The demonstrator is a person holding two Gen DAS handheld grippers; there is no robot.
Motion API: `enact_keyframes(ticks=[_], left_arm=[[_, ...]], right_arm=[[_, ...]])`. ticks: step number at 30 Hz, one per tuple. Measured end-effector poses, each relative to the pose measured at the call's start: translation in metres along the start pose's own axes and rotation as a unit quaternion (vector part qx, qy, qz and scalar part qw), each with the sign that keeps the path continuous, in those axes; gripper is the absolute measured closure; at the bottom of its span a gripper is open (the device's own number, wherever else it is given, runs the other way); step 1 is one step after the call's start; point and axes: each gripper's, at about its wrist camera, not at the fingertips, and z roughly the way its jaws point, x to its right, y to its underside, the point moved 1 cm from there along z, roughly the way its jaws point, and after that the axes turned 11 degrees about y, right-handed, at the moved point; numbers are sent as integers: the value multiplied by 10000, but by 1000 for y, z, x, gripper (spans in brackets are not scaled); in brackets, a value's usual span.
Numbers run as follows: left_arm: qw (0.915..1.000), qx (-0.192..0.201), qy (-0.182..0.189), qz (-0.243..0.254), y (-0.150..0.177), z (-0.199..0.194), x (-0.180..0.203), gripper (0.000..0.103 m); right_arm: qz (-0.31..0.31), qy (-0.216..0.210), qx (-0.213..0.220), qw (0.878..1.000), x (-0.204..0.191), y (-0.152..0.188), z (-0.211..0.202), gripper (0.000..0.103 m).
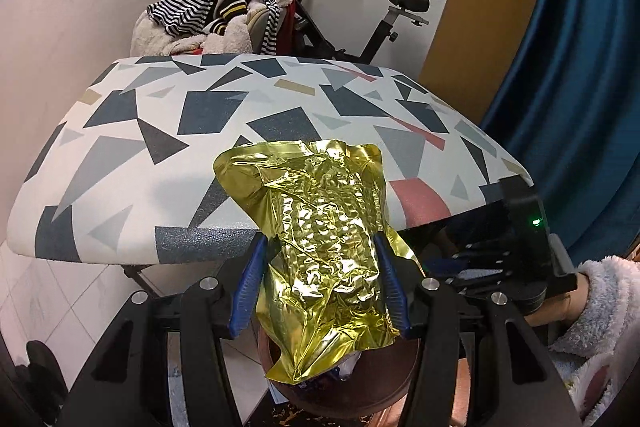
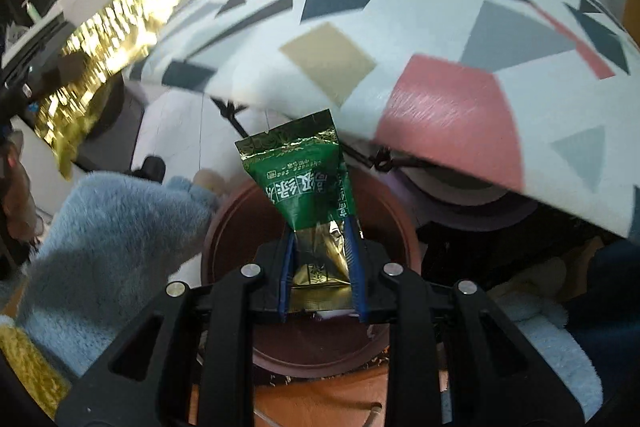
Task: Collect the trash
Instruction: 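Carry the gold foil bag and green packet over the brown bin, then open the right tool over the bin while the left tool releases the gold foil bag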
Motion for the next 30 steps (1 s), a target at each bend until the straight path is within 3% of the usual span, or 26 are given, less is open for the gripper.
enact_keyframes(ticks=[4, 8, 10, 17, 22, 30], left_arm=[[10000, -14, 7, 79, -1, 4, 2, 51], [9999, -37, 18, 164, -1, 6, 5, 50], [9998, -44, 38, 210, 0, 7, 7, 50], [9994, -96, 48, 318, 3, 8, 9, 50], [9985, -199, 53, 509, 8, 15, 15, 50], [9961, -479, 90, 737, 22, 35, 20, 49]], right_arm=[[-49, 21, -100, 9999, -6, 2, 8, 71], [-36, 76, -92, 9999, -6, 2, 9, 47], [-5, 92, -13, 10000, -4, 2, 3, 43], [-1, 318, 498, 9983, 7, -8, -27, 14], [175, 537, 934, 9940, 26, -15, -57, 6], [441, 911, 1296, 9864, 56, -31, -88, 6]])
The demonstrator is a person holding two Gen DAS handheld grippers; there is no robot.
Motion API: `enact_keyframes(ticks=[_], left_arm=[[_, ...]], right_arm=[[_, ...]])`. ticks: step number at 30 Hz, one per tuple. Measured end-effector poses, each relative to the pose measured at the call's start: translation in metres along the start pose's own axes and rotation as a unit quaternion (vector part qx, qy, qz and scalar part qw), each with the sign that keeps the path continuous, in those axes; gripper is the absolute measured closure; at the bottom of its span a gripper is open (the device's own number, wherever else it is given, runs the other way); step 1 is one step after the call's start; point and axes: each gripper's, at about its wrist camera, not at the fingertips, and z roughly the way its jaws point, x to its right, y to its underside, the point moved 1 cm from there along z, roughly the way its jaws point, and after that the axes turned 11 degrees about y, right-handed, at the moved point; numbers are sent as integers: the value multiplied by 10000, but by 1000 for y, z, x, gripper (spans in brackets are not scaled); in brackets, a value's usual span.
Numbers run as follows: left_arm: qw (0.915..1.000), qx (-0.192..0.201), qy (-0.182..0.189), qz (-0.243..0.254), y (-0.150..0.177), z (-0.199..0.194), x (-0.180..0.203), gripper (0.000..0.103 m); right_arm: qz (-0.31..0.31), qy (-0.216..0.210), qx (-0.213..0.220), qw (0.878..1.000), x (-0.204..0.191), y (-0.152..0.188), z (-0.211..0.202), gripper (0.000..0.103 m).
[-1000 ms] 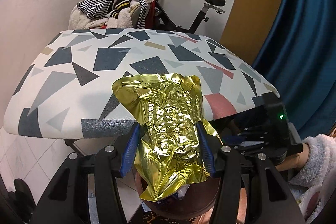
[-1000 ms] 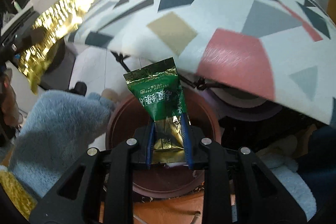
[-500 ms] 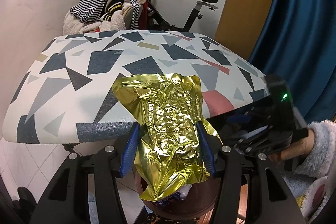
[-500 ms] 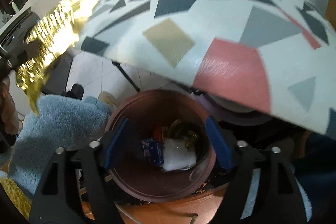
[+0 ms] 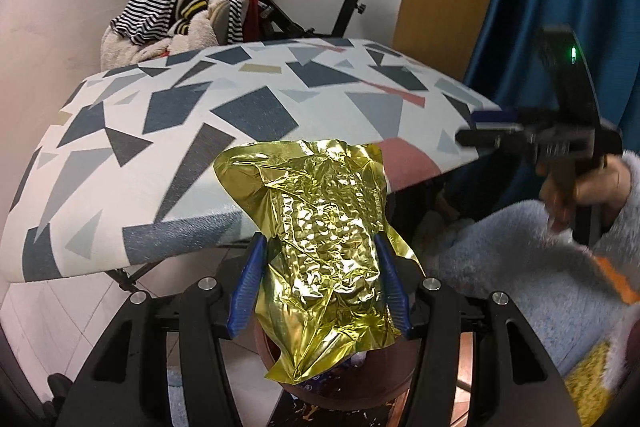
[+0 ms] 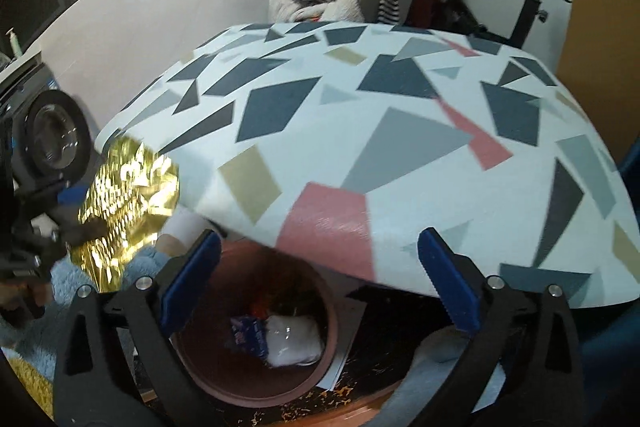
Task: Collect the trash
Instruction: 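Open the right tool over the bin while the left tool releases the gold foil bag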
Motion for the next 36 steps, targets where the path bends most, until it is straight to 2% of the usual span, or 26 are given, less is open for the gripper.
enact_keyframes(ticks=[12, 14, 15, 16, 18, 25, 36], left_arm=[[9993, -364, 101, 1, 14, 32, 1, 48], [9991, -405, 149, 7, 13, 37, 2, 42], [9990, -414, 164, 20, 13, 40, 3, 36], [9990, -408, 161, 22, 13, 41, 3, 23], [9994, -326, 127, -9, 11, 40, 2, 12], [9996, -95, -42, -257, -4, 31, -6, 8], [9988, 276, -322, -260, -36, 0, -6, 6]], right_arm=[[232, 68, 32, 9997, 26, -4, -4, 6], [247, 71, 29, 9997, 23, -2, -3, 6], [252, 74, 17, 9997, 24, -2, -3, 6], [253, 74, 3, 9997, 24, -2, -2, 6], [256, 65, -7, 9997, 22, -1, -1, 6], [218, 113, -25, 9997, 20, 1, -1, 6], [222, 132, 80, 9996, 20, -4, -9, 6]])
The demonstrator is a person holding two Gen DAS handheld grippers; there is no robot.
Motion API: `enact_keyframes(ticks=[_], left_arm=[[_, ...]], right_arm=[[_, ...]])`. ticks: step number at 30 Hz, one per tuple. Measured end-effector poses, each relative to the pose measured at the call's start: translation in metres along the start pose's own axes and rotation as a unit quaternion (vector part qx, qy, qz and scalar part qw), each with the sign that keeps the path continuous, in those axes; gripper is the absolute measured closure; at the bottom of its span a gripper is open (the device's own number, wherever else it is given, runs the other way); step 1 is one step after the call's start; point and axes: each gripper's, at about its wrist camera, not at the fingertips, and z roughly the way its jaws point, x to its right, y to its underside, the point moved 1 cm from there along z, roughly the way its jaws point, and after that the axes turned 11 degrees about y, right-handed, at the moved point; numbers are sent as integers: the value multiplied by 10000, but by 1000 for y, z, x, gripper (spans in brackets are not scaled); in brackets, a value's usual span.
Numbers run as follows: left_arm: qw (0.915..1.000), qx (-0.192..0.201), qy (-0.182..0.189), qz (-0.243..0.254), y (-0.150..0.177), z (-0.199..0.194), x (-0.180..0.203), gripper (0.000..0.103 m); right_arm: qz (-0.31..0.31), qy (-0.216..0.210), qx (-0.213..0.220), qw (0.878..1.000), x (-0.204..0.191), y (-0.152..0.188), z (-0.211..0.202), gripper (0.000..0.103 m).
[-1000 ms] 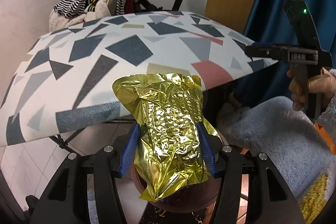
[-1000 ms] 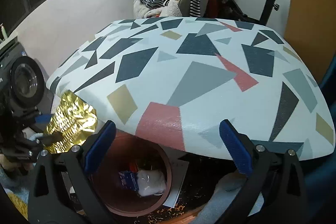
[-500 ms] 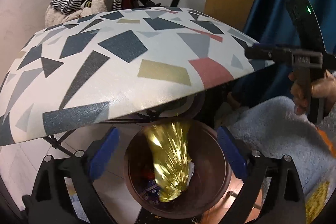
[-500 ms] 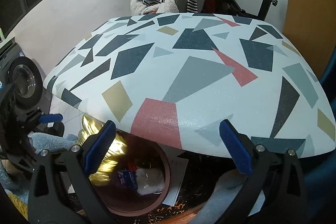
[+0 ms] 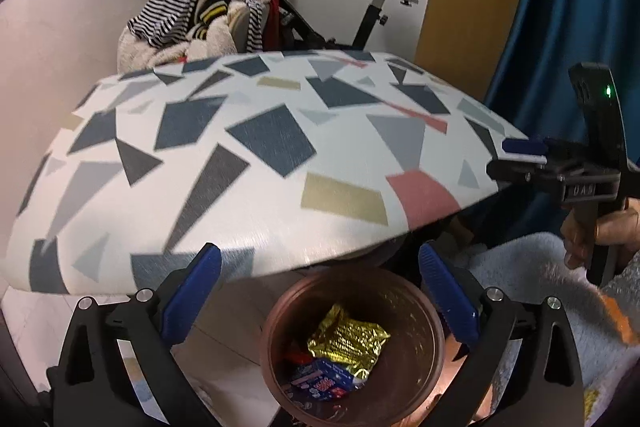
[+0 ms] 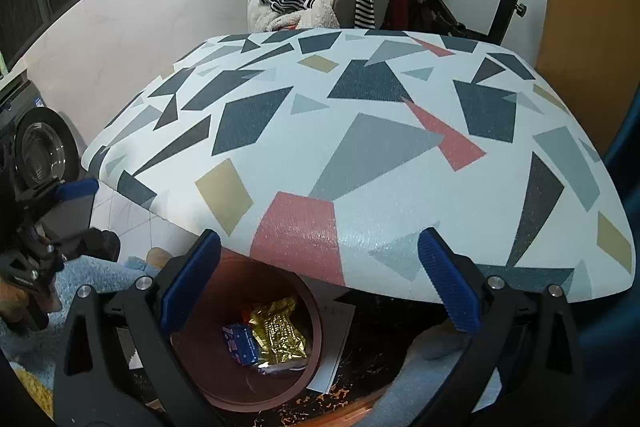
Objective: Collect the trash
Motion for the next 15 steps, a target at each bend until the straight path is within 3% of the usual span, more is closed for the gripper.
enact_keyframes(ticks=[7, 15], left_arm=[[9989, 395, -217, 125, -38, -33, 3, 6], [9942, 893, -579, 134, -89, -79, 9, 6]], right_arm=[[-34, 142, 196, 9997, -4, -23, -24, 6], [64, 203, 715, 9972, -3, -63, -71, 6]])
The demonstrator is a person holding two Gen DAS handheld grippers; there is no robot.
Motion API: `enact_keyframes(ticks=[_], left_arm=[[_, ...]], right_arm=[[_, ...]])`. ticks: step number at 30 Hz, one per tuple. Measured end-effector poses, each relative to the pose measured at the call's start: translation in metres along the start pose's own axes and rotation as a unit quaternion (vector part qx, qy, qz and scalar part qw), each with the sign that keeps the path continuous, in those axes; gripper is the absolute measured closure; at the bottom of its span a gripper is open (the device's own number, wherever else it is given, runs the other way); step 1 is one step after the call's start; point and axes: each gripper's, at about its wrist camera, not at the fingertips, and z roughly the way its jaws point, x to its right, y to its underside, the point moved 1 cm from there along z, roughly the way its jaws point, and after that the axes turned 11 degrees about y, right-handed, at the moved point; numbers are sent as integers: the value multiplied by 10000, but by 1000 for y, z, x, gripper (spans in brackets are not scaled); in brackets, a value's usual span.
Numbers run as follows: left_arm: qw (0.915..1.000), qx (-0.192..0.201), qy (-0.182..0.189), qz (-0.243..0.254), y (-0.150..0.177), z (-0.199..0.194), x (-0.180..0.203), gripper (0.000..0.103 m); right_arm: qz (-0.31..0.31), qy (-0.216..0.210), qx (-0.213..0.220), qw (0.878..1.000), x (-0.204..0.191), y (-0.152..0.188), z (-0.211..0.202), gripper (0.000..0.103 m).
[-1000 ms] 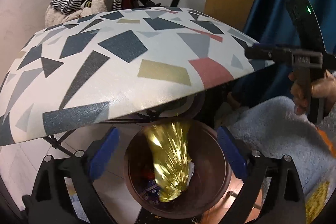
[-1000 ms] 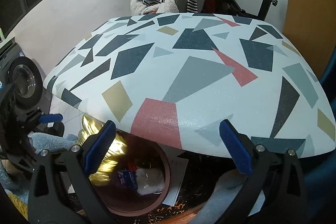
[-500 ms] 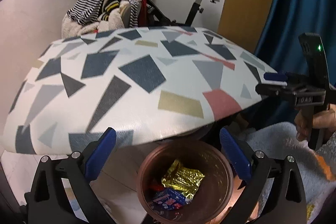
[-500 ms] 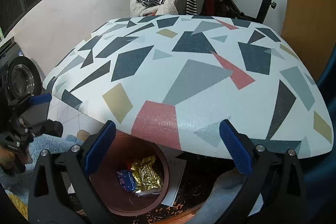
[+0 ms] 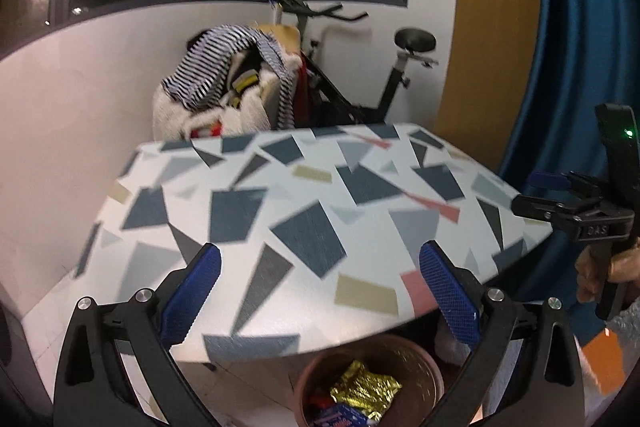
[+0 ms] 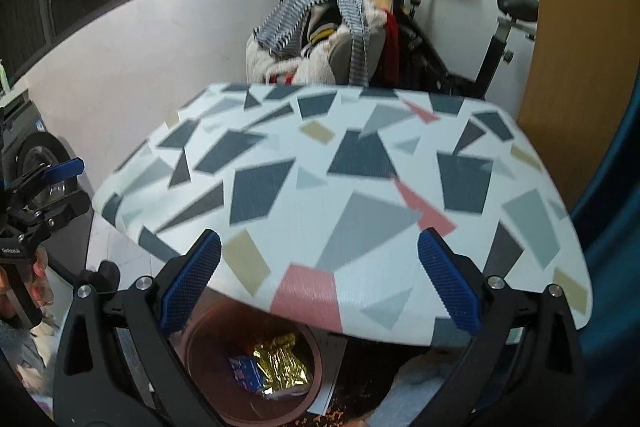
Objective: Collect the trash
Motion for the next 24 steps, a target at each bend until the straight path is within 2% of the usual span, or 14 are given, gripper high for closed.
enact_keyframes(ticks=[4, 8, 14, 24], left_arm=[[9986, 297, -429, 122, -20, -19, 4, 6], [9960, 593, -639, 204, -36, -39, 7, 6], [9947, 755, -654, 245, -48, -56, 14, 6], [9958, 699, -565, 165, -47, -60, 21, 6]], right_arm=[[-8, 19, 191, 9998, 1, -16, -16, 6], [-72, 84, 382, 9992, -1, -30, -34, 6], [-104, 102, 571, 9983, -3, -43, -51, 6], [-156, 94, 651, 9977, -8, -48, -61, 6]])
